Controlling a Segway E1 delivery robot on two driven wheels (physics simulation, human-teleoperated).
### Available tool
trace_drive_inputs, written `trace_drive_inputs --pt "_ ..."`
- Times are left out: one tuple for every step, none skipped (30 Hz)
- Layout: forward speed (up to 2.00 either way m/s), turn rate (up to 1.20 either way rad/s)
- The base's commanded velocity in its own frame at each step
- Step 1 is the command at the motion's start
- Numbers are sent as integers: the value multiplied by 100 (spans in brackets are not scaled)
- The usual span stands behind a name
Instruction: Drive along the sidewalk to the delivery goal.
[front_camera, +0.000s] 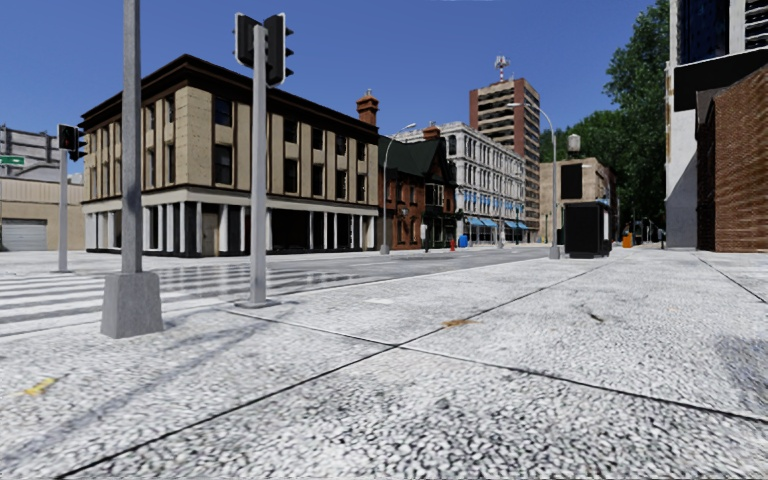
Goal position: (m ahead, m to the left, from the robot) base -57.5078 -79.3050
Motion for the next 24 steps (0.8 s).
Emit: trace_drive_inputs --pt "0 -53" --pt "0 -53" --pt "0 -53" --pt "0 -53" --pt "0 -53" --pt "0 -57" --pt "0 -64" --pt "0 -64" --pt "0 -69" --pt "0 -71" --pt "0 -71" --pt "0 -71" --pt "0 -72" --pt "0 -72" --pt "0 -72" --pt "0 -72" --pt "0 -72" --pt "0 -72" --pt "0 -72" --pt "0 -72" --pt "0 -72" --pt "0 -72" --pt "0 -72" --pt "0 -72"
